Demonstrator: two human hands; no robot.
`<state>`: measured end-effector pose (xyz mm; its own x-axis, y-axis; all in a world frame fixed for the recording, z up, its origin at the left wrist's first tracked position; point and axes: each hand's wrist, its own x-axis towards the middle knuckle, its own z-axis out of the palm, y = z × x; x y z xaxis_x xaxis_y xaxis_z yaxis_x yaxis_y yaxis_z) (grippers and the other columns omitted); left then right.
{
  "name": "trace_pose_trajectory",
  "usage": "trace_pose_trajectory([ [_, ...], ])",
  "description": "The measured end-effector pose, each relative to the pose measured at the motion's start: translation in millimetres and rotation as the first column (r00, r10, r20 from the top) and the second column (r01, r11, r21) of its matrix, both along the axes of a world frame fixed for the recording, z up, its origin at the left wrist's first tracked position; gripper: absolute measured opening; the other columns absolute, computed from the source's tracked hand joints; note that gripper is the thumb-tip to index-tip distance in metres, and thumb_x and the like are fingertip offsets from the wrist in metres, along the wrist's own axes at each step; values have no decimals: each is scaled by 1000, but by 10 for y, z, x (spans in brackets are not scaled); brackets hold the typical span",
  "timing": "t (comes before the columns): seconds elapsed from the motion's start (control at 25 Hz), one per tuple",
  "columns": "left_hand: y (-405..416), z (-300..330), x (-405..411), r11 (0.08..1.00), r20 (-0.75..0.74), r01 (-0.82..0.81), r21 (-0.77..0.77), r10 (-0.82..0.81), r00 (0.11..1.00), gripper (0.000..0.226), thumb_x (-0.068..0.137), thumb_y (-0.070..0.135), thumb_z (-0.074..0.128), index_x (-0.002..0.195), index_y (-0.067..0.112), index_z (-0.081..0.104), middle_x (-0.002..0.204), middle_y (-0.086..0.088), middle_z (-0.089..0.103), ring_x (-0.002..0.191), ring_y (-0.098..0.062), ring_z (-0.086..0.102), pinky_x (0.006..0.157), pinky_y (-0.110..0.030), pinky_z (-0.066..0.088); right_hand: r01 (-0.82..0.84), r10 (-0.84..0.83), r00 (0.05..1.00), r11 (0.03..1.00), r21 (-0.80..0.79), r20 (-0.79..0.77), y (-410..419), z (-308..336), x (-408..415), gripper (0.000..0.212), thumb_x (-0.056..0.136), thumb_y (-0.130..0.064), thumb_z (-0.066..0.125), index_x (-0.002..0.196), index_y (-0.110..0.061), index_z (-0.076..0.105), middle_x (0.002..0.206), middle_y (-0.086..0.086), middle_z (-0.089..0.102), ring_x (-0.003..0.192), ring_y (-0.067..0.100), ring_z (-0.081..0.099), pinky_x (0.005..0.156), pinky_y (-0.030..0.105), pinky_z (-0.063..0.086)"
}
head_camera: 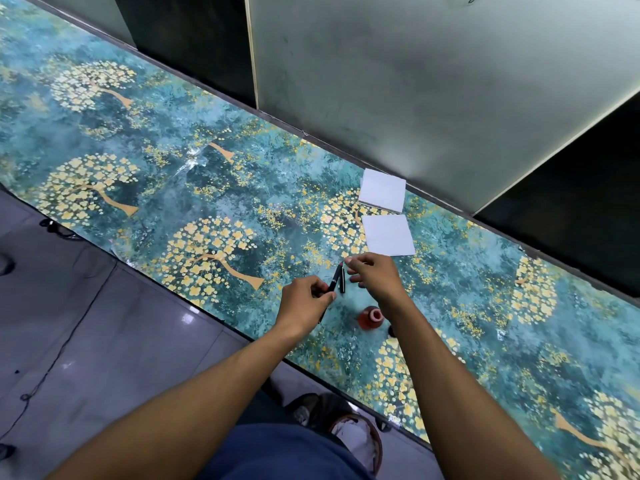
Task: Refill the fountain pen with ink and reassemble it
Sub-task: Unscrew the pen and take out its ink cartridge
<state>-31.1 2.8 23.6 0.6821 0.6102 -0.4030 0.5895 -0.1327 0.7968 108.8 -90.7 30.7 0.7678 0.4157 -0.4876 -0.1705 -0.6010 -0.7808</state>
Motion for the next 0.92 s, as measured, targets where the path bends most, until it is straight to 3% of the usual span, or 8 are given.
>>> trace_pose_trajectory([
  [0.24, -157, 28, 85, 1000, 34, 31, -3, -30, 999, 12, 83, 25, 77, 89, 14, 74, 81, 4, 73, 77, -6, 68, 73, -24, 53, 1, 14, 995, 987, 158, -95, -135, 109, -117, 21, 86, -13, 77, 74, -8, 61, 73, 9, 64, 57, 7, 60, 53, 17, 47],
  [0.48, -172, 29, 72, 999, 27, 28, 28, -29, 999, 12, 82, 25, 77, 88, 15, 75, 82, 3, 74, 79, -8, 69, 71, -20, 48, 48, -12, 979, 984, 171, -205, -175, 78, -79, 6, 86, -10, 75, 90, -8, 71, 79, 5, 73, 68, 9, 71, 65, 26, 46],
  [0.64, -155, 34, 65, 999, 37, 35, 33, -36, 999, 13, 83, 26, 77, 89, 15, 75, 83, 4, 74, 80, -7, 69, 74, -24, 52, 78, -18, 962, 974, 211, -272, -184, 125, -63, 11, 88, -7, 72, 96, -13, 75, 94, 8, 78, 85, 15, 74, 73, 27, 47],
  [0.92, -166, 59, 61, 998, 37, 42, 54, -44, 998, 14, 83, 26, 77, 89, 14, 75, 83, 4, 75, 79, -7, 69, 77, -27, 55, 120, -62, 966, 967, 224, -251, -136, 133, -116, 11, 84, -7, 77, 95, -8, 72, 90, 10, 73, 84, 19, 69, 69, 29, 47],
])
